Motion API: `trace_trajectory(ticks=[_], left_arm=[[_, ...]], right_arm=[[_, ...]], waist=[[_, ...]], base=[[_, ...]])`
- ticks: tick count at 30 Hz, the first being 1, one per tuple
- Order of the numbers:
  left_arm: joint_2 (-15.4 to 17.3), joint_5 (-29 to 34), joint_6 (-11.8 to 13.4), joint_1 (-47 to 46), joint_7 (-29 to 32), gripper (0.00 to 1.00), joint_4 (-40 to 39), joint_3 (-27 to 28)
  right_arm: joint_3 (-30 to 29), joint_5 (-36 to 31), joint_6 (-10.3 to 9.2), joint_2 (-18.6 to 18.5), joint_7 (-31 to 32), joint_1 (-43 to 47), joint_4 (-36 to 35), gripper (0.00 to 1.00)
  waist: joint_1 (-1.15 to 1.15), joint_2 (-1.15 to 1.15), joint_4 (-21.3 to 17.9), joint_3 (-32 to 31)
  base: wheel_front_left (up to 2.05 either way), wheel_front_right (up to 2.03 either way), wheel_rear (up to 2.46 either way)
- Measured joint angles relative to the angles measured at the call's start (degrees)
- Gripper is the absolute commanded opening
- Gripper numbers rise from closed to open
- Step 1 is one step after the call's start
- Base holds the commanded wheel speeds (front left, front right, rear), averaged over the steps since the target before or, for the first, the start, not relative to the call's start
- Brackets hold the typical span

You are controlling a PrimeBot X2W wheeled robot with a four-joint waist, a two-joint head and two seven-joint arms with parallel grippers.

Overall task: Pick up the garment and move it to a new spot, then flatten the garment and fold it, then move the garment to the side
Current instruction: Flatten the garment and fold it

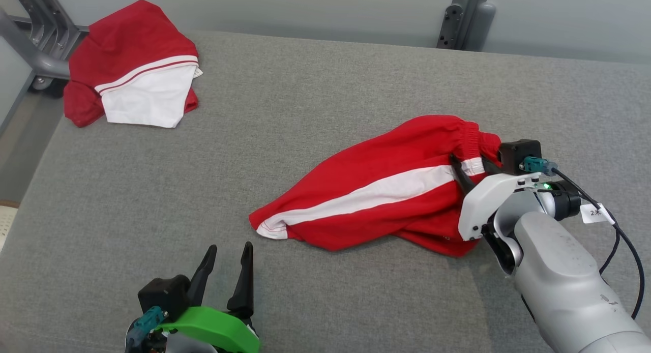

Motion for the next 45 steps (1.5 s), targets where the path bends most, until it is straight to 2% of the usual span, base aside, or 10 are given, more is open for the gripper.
trace_trajectory(ticks=[5, 13, 23, 31, 32, 33, 34, 45], left_arm=[[-0.1, 0.5, 0.1, -0.1, -0.5, 1.0, -0.7, 0.0], [-0.2, 0.5, -0.1, -0.1, -0.5, 1.0, -0.9, 0.0], [-0.8, 0.8, -0.5, -0.8, -0.6, 1.0, -0.8, -0.7], [-1.1, 1.1, -0.8, -1.6, -0.6, 1.0, -0.1, -1.2], [-1.1, 1.1, -0.8, -1.7, -0.5, 1.0, 0.0, -1.2], [-1.1, 1.1, -0.8, -1.7, -0.5, 1.0, 0.0, -1.3], [-1.1, 1.1, -0.8, -1.7, -0.5, 1.0, 0.1, -1.3], [-1.3, 1.4, -0.7, -1.7, -0.8, 1.0, 0.2, -1.2]], right_arm=[[0.9, 3.2, 0.01, 0.5, -2.6, 0.1, -0.4, 0.0], [-1.8, 6.8, 0.0, 0.7, -3.7, 4.4, -7.1, 0.0], [-8.2, 4.4, 0.01, 0.3, 1.1, 13.8, -20.1, 0.0], [-12.2, 1.6, 0.0, 2.0, 2.2, 18.6, -23.5, 0.0], [-12.6, 1.4, 0.0, 2.0, 2.2, 18.7, -23.6, 0.09], [-12.8, 1.0, 0.0, 2.1, 1.9, 18.8, -23.7, 0.38], [-13.2, 0.7, 0.0, 2.3, 1.8, 19.0, -23.7, 1.0], [-15.8, -1.9, 0.0, 3.3, -2.5, 23.1, -26.5, 1.0]], waist=[[0.0, 0.0, -1.7, -0.3], [0.0, 0.0, -6.2, -1.2], [0.0, 0.0, -12.3, -1.2], [0.0, 0.0, -13.8, 0.1], [0.0, 0.0, -13.8, 0.1], [0.0, 0.0, -13.7, 0.0], [0.0, 0.0, -13.7, -0.1], [0.0, 0.0, -14.4, -1.3]], base=[[0.0, 0.0, 0.0], [0.0, 0.0, 0.0], [0.0, 0.0, 0.0], [0.0, 0.0, 0.0], [0.0, 0.0, 0.0], [0.0, 0.0, 0.0], [0.0, 0.0, 0.0], [0.0, 0.0, 0.0]])
